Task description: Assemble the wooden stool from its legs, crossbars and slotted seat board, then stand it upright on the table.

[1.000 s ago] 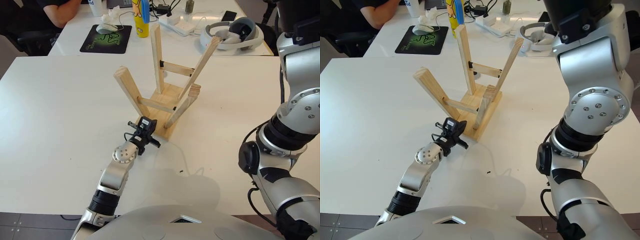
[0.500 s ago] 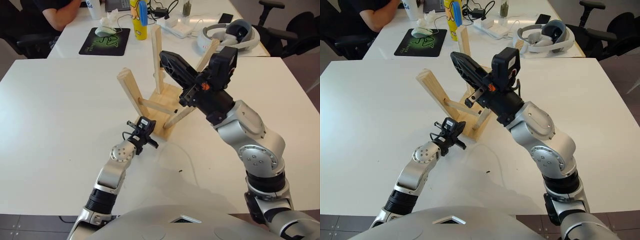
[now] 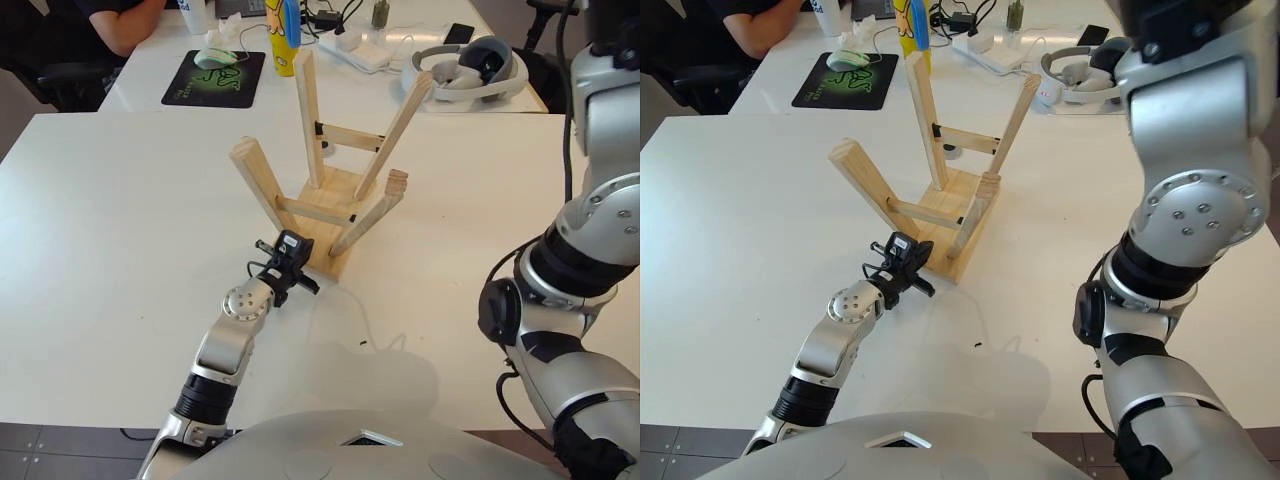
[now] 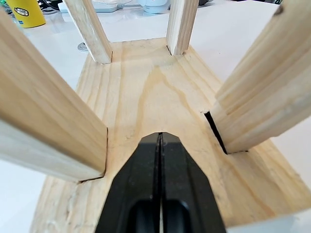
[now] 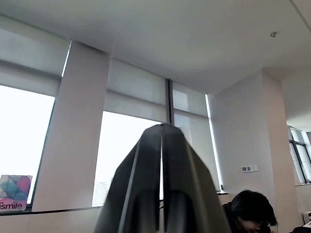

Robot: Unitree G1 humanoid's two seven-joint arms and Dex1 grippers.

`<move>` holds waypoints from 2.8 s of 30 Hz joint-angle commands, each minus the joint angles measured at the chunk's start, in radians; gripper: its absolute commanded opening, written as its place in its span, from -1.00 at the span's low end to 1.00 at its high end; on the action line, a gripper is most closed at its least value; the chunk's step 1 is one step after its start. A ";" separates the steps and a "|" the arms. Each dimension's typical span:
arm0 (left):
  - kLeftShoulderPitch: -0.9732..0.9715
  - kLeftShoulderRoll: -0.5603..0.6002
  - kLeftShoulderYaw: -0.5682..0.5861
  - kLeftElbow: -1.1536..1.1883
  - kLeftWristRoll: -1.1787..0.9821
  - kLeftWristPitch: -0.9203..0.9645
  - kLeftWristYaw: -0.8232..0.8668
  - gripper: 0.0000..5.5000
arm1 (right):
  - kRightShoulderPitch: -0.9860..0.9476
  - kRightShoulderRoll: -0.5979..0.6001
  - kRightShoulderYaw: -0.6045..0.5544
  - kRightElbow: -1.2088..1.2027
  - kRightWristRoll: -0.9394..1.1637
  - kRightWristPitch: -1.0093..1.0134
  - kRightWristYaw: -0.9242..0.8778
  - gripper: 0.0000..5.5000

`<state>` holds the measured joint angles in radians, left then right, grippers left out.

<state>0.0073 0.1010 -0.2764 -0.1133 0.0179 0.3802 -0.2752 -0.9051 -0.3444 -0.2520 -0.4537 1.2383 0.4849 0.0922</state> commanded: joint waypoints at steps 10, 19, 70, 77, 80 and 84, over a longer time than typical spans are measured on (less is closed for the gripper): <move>0.050 0.008 -0.019 0.026 0.010 0.057 0.004 -1.00 | 0.728 -0.145 0.777 0.229 -0.411 0.168 0.054 -1.00; 0.041 0.044 -0.042 -0.020 -0.002 0.097 -0.055 -1.00 | 0.820 -0.130 0.595 0.148 -0.473 0.044 0.036 -1.00; -0.109 0.570 -0.012 -0.330 -0.103 0.532 -0.445 -1.00 | 1.052 -0.124 0.454 -0.099 -0.630 0.270 0.317 -1.00; -0.255 0.639 0.123 -0.070 -0.099 0.406 -0.443 -1.00 | 0.999 -0.025 0.560 -0.026 -0.646 0.291 0.338 -1.00; -0.277 0.632 0.125 -0.028 -0.096 0.371 -0.440 -1.00 | 0.978 -0.002 0.574 0.006 -0.669 0.286 0.337 -1.00; -0.349 0.544 0.168 0.045 -0.089 0.295 -0.340 -1.00 | 0.866 0.134 0.588 0.254 -0.788 0.217 0.241 -1.00</move>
<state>-0.2890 0.6850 -0.1348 -0.1019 -0.0827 0.7130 -0.6602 0.0172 -0.2694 0.3303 -0.3088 0.5115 0.7355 0.3828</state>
